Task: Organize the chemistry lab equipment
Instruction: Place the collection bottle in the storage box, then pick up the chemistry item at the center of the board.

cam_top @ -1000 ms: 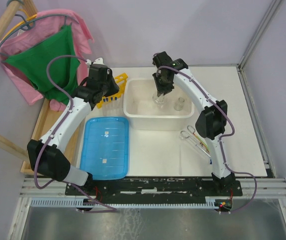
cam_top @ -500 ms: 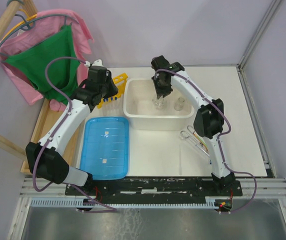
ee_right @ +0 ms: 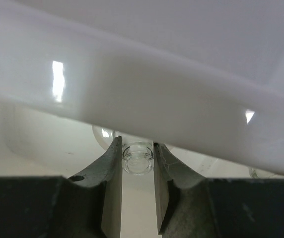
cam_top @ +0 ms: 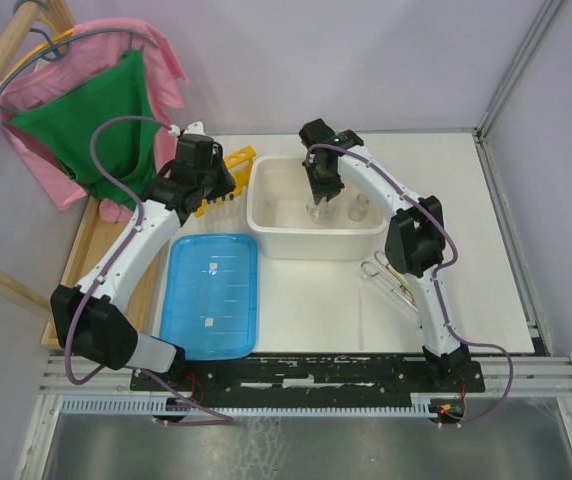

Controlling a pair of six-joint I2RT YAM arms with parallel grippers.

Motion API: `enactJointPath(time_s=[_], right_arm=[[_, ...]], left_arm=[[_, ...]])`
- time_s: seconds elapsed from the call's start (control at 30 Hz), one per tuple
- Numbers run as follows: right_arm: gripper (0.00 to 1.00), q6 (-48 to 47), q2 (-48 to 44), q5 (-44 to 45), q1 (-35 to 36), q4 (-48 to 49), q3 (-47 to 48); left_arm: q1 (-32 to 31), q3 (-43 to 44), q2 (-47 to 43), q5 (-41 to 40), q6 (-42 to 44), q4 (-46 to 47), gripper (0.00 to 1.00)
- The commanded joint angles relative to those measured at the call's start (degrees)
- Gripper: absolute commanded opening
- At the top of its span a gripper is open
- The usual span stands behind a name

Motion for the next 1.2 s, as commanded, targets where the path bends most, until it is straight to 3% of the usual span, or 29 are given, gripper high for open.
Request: enactJointPath(time_s=[0.0, 0.2, 0.57, 0.77, 1.03, 1.17], right_arm=[[0.17, -0.09, -1.10, 1.51, 0.19, 2.47, 0.33], [0.36, 0.10, -5.17, 0.85, 0.20, 2.50, -0.53], [0.47, 0.60, -16.62, 0.38, 0.19, 2.15, -3.92], [0.48, -0.13, -23.37, 6.12, 0.24, 0.31, -6.33], [0.49, 3.49, -42.45, 26.43, -1.83, 0.33, -24.44], [0.50, 8.47, -53.31, 24.91, -7.97, -0.33, -38.47]], left_arm=[[-0.29, 0.00, -2.43, -1.12, 0.46, 1.40, 0.33], [-0.29, -0.13, -2.05, -0.53, 0.47, 1.40, 0.33], [-0.54, 0.01, -1.59, 0.79, 0.45, 2.01, 0.34], [-0.69, 0.13, -1.77, 1.51, 0.57, 2.75, 0.34], [-2.07, 4.51, -1.16, 4.02, 2.40, 4.15, 0.35], [-3.87, 9.21, 0.56, 4.95, 3.54, 5.72, 0.35]])
